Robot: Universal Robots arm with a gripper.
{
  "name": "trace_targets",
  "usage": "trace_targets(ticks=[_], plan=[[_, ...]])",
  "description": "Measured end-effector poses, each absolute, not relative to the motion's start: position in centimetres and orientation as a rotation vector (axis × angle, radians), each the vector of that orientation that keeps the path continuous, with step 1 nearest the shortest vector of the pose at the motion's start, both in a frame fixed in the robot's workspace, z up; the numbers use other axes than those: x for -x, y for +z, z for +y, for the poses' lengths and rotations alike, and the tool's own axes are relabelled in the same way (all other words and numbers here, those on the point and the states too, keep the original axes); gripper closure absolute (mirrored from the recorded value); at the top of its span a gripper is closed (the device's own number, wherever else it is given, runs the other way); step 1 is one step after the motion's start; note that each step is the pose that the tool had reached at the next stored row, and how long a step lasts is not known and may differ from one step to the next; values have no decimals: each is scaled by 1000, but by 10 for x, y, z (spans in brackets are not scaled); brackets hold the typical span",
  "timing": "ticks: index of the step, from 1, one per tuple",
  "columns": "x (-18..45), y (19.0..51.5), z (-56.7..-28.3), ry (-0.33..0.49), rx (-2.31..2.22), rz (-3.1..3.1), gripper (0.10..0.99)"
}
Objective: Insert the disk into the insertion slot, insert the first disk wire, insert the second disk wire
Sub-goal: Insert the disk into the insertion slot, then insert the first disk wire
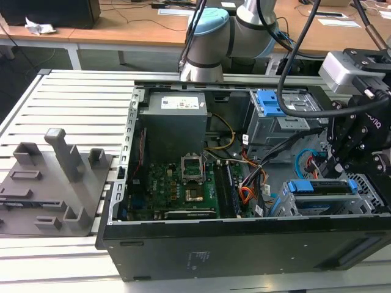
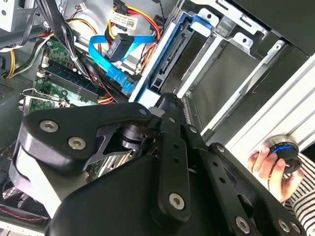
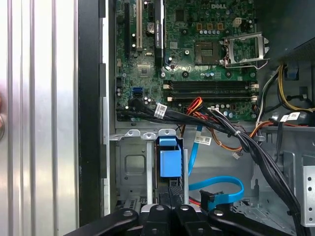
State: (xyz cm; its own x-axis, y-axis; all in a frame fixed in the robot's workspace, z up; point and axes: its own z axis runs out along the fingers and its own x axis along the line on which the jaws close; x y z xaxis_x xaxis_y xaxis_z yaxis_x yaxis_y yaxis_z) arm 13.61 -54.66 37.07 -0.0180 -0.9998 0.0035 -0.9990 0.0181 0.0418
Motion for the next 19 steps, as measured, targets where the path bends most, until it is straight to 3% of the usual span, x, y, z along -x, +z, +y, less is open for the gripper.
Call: trace_targets(ticks=[10,11,12,13,19], plan=[[-136,371,-547,-43,-2179,-2219,980],[-136,371,-547,-43,-2179,-2219,918],[-137,371,-547,-43,-2179,-2219,918],[-137,371,-547,-43,-2179,-2219,784],[-152,369,-546,-44,-2178,-2218,784]])
